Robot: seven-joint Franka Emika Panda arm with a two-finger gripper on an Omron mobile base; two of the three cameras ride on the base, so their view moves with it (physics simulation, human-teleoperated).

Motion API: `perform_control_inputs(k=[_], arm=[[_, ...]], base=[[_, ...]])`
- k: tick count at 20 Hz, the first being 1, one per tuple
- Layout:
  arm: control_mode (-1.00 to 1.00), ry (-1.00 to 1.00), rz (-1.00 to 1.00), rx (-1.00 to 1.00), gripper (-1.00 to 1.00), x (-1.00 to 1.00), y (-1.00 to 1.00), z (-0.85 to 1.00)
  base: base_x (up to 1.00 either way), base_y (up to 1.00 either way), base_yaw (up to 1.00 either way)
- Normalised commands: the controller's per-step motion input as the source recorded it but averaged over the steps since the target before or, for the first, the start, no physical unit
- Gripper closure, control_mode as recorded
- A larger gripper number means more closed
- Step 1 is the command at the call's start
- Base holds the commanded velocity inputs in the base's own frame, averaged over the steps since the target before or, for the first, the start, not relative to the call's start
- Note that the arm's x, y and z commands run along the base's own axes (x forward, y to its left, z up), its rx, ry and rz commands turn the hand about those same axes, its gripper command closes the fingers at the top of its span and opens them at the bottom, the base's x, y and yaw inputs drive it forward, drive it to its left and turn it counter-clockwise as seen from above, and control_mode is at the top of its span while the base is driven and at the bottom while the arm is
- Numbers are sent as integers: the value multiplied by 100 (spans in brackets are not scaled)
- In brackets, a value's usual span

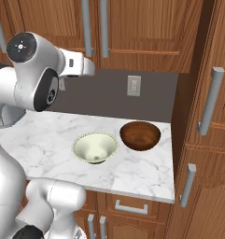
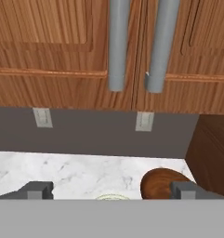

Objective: Open the cabinet. Pick the bowls from the counter and place them in the cabinet. Then close the cabinet.

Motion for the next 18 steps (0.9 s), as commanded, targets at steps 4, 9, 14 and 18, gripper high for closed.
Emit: perform_control_inputs(k=[4,9,14,18], arm=[[-100,0,0,0,-100,0,-5,51],[-100,0,0,1,-100,0,-20,42],[-100,0,0,2,-100,4,-23,20],[-100,-12,0,0,-100,13,-14,-3]], base=[[0,0,0],[0,0,0],[0,0,0],[0,0,0]])
